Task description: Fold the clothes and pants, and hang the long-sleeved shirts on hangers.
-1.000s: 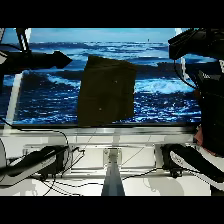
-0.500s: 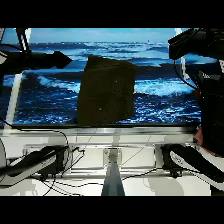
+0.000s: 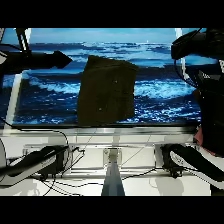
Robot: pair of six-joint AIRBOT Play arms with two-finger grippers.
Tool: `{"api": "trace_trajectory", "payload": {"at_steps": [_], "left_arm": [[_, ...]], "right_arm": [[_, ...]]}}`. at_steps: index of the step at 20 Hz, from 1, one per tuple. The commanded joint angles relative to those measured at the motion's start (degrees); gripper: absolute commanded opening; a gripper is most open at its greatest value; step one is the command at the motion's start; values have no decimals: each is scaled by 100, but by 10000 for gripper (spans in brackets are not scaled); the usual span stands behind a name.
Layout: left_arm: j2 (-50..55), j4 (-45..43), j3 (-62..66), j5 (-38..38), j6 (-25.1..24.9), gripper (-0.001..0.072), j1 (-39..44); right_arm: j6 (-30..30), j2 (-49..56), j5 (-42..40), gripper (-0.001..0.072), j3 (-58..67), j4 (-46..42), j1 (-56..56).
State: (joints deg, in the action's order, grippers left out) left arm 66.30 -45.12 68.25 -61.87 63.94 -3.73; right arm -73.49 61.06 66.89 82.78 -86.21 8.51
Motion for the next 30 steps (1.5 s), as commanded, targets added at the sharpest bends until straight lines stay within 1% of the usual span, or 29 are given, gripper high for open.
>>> {"api": "trace_trajectory", "payload": {"at_steps": [1,2,3,4,7,8,9,10,11,13,15,17,19,21,22,25,28,29,30], "left_arm": [[2,232,0,-146,444,691,4],[2,225,0,-227,422,691,4],[2,175,0,-286,422,691,-2],[0,39,0,-356,424,691,-9],[2,-387,0,-654,424,691,-9],[4,-481,0,-651,424,690,-7],[11,-514,0,-638,426,690,-7],[24,-516,0,-476,426,690,-7],[44,-525,0,-341,426,689,-7],[87,-647,0,-328,426,688,-31],[175,-1108,-4,-472,452,686,-42],[343,-1709,-7,-826,669,686,-44],[555,-2352,-17,-1305,719,686,-44],[728,-3062,-118,-1596,1054,686,-44],[793,-3252,-214,-1759,1088,686,-44],[820,-3224,-767,-1954,1088,686,-109],[817,-2813,-1521,-2052,990,686,-179],[815,-2699,-1797,-2031,951,686,-186],[815,-2608,-2044,-1998,933,686,-184]], "right_arm": [[-168,297,872,55,-457,-417,-326],[-166,407,1069,55,-767,-321,-498],[-164,494,1141,55,-1174,-42,-695],[-50,544,1132,55,-1602,494,-876],[1340,684,1126,55,-3088,2688,-1311],[1508,721,935,66,-3574,3097,-1370],[1508,737,592,247,-3995,3338,-1370],[1449,748,203,486,-4404,3591,-1353],[1384,772,-105,531,-4715,3842,-1346],[1379,892,-468,530,-5130,4336,-1346],[1421,1126,-531,530,-5250,4579,-1346],[1443,1412,-525,530,-5248,4756,-1346],[1480,1663,-518,530,-5248,4975,-1346],[1475,1836,-503,527,-5248,4996,-1346],[1475,1880,-470,527,-5248,4996,-1346],[1473,1902,-326,527,-5217,5036,-1311],[1473,1899,-299,521,-5073,5010,-789],[1462,1902,-372,499,-5012,4966,-540],[1392,1902,-400,452,-4955,4870,-363]]}}
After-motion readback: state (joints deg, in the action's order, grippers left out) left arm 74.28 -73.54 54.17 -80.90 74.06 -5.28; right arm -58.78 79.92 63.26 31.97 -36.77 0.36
